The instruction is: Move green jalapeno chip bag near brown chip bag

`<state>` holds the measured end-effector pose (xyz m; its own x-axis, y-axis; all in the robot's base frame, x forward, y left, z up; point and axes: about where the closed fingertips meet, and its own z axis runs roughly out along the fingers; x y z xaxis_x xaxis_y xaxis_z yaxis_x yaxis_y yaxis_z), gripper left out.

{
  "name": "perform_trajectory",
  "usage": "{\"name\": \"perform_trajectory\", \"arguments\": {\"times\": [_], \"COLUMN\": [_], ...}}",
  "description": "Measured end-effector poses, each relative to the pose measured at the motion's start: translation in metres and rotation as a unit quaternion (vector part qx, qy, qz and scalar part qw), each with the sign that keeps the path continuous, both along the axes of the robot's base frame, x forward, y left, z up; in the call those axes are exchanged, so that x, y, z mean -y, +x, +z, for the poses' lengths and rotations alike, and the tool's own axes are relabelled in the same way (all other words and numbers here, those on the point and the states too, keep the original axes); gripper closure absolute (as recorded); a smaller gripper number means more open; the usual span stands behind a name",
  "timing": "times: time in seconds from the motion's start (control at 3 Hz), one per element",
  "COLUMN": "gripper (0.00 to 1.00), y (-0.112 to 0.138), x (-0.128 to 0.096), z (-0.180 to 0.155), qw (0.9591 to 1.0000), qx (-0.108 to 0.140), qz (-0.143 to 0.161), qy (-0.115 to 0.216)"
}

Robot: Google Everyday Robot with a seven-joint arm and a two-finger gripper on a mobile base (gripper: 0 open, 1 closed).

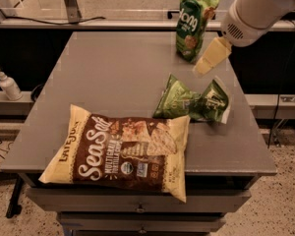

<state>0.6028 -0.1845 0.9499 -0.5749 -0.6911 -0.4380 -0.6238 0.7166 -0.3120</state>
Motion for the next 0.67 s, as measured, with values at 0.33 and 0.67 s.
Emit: {"name": "perform_trajectory", "arguments": {"times": [0.33,0.67], "gripper": [0.0,0.0], "y": [0.006,0.006], "x": [0.05,0.052], "z": [0.053,0.07], "qw": [0.9973,0.996], "qx": [0.056,0.071], "qz": [-0.036,-0.038], "qy": [0.032,0.039]}}
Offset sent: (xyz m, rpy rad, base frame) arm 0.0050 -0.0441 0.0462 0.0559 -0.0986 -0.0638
